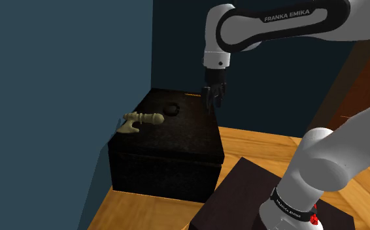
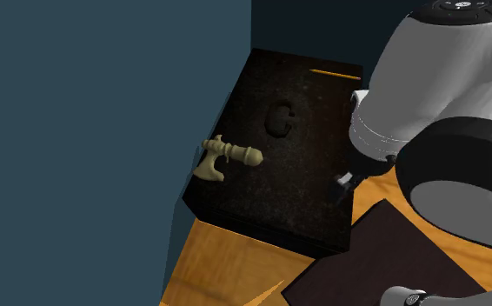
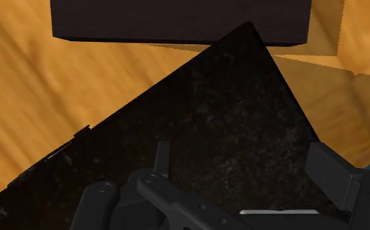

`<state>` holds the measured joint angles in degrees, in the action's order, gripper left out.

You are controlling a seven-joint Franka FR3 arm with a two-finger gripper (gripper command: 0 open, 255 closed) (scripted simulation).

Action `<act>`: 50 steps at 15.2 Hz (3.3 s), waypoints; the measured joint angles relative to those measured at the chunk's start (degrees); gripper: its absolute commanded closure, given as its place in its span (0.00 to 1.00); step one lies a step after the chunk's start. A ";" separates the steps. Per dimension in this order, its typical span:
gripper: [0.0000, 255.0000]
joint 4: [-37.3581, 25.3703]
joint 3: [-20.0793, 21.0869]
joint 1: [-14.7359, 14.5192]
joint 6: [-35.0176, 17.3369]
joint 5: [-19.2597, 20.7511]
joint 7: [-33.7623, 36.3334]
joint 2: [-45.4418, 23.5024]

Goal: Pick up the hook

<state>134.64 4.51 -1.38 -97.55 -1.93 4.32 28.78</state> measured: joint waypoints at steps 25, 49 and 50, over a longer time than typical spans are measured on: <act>0.00 -44.31 3.27 -4.09 -11.27 0.87 -7.59 -50.48; 1.00 -44.72 3.30 -4.16 -11.52 0.92 -7.65 -51.07; 1.00 -45.01 3.30 -4.12 -10.94 0.89 -7.68 -50.80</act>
<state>89.63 7.81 -5.51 -108.49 -1.04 -3.36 -22.01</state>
